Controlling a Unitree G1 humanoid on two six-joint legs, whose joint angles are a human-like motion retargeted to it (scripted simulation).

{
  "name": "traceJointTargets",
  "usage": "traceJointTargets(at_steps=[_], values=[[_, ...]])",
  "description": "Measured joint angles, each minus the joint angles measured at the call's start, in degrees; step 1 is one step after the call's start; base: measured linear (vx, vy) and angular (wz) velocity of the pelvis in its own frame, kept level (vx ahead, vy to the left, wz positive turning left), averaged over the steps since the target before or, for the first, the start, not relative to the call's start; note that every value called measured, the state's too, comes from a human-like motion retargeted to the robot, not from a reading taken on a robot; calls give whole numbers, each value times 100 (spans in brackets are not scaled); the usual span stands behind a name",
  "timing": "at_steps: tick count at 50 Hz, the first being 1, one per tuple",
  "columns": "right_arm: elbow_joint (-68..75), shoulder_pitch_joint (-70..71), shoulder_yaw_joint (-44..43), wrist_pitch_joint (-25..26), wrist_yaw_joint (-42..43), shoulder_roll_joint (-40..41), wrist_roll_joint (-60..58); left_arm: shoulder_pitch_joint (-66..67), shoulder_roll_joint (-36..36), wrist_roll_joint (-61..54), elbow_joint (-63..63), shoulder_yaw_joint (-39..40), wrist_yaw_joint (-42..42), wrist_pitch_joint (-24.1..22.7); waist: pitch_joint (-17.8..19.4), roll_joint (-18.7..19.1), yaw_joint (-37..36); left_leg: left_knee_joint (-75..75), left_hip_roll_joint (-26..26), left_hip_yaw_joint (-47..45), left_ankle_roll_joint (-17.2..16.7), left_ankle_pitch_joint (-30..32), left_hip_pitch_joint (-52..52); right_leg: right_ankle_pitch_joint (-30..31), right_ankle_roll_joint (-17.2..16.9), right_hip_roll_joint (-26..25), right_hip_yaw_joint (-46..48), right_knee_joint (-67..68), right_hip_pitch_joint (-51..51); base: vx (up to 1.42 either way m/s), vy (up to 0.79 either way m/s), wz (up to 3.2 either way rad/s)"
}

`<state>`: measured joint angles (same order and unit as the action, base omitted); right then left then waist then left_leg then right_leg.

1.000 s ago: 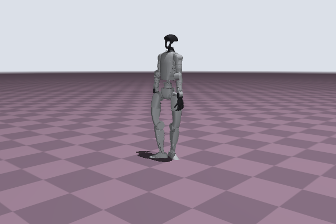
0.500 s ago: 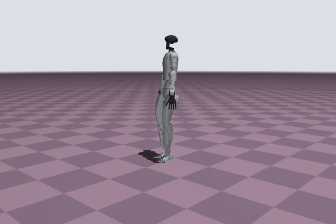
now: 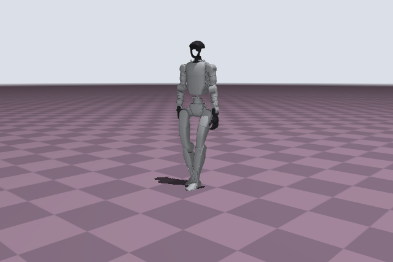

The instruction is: In place motions

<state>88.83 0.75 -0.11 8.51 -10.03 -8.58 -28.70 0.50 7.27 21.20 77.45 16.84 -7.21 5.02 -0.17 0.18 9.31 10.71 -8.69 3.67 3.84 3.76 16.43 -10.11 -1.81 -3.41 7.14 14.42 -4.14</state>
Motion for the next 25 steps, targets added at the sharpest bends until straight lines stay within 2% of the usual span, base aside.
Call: traceJointTargets(at_steps=[2, 3, 5, 7, 10, 15, 16, 20, 21, 23, 25], values=[[-57, -44, -48, -10, -50, -78, -275, -80, -37, -155, 23, -52, -3, -70, 145, -75, -595, -130, -121, 76, -10, 72, -6, -62, -81, 193, 344, -27, 109, 12, -28, 199], [-92, -65, -101, -21, -60, -122, -404, -124, -57, -234, 66, -81, 8, -96, 184, -77, -684, -175, -173, 68, 31, 6, 21, -52, -111, 355, 805, -90, 149, 16, -24, 298], [-143, -90, -151, -27, -12, -209, -598, -169, -82, -362, 170, -33, 36, -106, 207, -118, -807, -233, -97, -543, 188, -308, 91, -107, -165, 561, 1468, -195, 220, 38, -29, 350], [-146, -131, -183, 18, 134, -273, -669, -122, -67, -452, 262, 49, -1, -82, 128, -154, -703, -329, 161, -1699, 250, -730, 51, -174, -211, 671, 2206, -368, 327, 51, -30, 388], [-81, -185, -218, 103, 373, -326, -585, -66, 53, -503, 419, 208, -157, 11, -84, -180, -402, -329, 519, -3306, 129, -1289, 23, -318, -413, 830, 3313, -547, 436, 54, -28, 414], [-7, -341, -361, 102, 362, -377, -326, 20, 205, -498, 476, 449, -10, 73, -290, -463, -374, -206, 878, -5951, -55, -1769, -452, -446, -765, 1057, 4878, -822, 708, 53, -28, 374], [5, -340, -385, 124, 356, -373, -344, 18, 233, -528, 490, 488, 2, 71, -293, -538, -424, -164, 888, -6013, -15, -1805, -502, -459, -852, 1092, 5105, -836, 767, 67, -32, 324], [-1, -321, -355, 248, 449, -342, -572, 141, 265, -644, 512, 674, -12, 40, -314, -777, -655, -28, 883, -5632, 151, -1648, -597, -404, -1146, 1215, 5934, -824, 1002, 60, -29, 272], [-33, -311, -332, 264, 475, -334, -651, 213, 251, -660, 524, 739, 1, 27, -323, -805, -729, -80, 870, -5670, 89, -1499, -671, -372, -1196, 1215, 6093, -814, 1063, 65, -27, 214], [-118, -292, -299, 264, 504, -320, -772, 375, 208, -688, 569, 860, 63, 12, -364, -836, -863, -289, 816, -6273, 54, -1163, -925, -298, -1274, 1179, 6422, -809, 1177, 49, -23, 199], [-273, -250, -308, 244, 467, -307, -872, 526, 150, -734, 675, 993, 167, 7, -418, -791, -965, -644, 705, -6535, 97, -457, -1035, -201, -1318, 1056, 6662, -799, 1225, 47, -29, 178]])
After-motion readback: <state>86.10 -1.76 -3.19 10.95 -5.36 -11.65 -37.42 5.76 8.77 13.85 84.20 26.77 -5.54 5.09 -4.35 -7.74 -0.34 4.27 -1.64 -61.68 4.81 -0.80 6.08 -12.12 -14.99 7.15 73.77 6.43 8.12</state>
